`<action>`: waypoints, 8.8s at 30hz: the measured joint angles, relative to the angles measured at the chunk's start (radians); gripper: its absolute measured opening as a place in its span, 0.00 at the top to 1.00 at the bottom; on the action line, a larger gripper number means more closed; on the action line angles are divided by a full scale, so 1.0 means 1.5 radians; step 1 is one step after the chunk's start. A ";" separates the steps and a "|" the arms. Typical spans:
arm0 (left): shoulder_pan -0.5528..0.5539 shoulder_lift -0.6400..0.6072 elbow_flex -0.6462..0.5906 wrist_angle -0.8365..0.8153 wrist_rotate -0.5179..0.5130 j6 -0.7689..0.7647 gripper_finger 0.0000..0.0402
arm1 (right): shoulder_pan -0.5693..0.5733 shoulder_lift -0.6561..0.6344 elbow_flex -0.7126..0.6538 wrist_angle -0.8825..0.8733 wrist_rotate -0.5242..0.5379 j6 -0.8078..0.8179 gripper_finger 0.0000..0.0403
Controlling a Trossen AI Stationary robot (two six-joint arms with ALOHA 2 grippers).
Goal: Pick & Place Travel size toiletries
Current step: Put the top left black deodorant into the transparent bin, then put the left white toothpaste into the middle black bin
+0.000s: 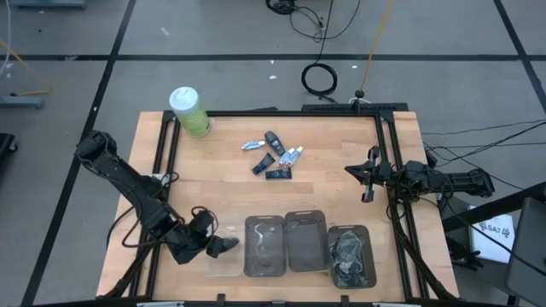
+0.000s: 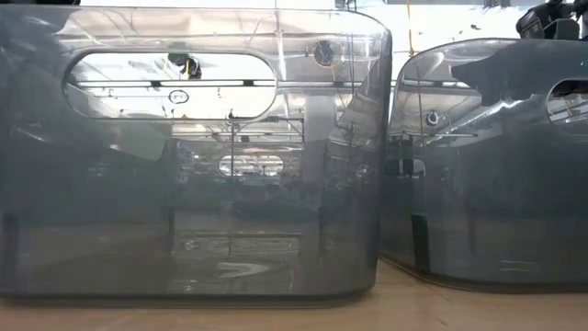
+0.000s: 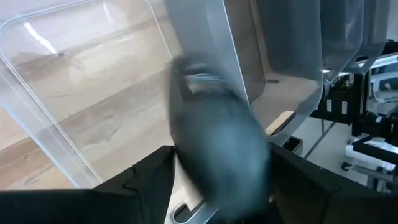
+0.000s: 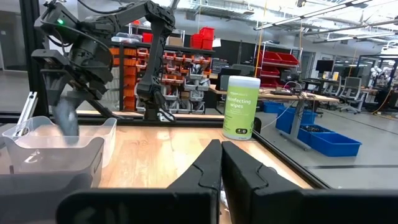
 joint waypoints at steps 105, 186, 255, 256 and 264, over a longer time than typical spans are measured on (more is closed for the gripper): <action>0.793 0.297 -0.001 0.267 0.085 1.216 0.98 | 0.000 0.000 0.000 0.000 0.000 0.000 0.99; 0.547 0.284 -0.029 1.021 0.302 1.194 1.00 | 0.031 0.555 0.124 0.471 -0.002 0.119 0.51; 0.549 0.104 -0.030 0.684 0.195 1.203 0.21 | 0.032 0.828 0.347 0.472 -0.367 0.161 0.95; 0.551 0.091 -0.030 0.661 0.172 1.204 0.20 | 0.032 0.822 0.347 0.444 -0.395 0.194 0.95; 0.552 0.032 -0.030 0.571 0.054 1.200 0.20 | 0.105 0.826 0.347 0.248 -0.412 0.288 0.95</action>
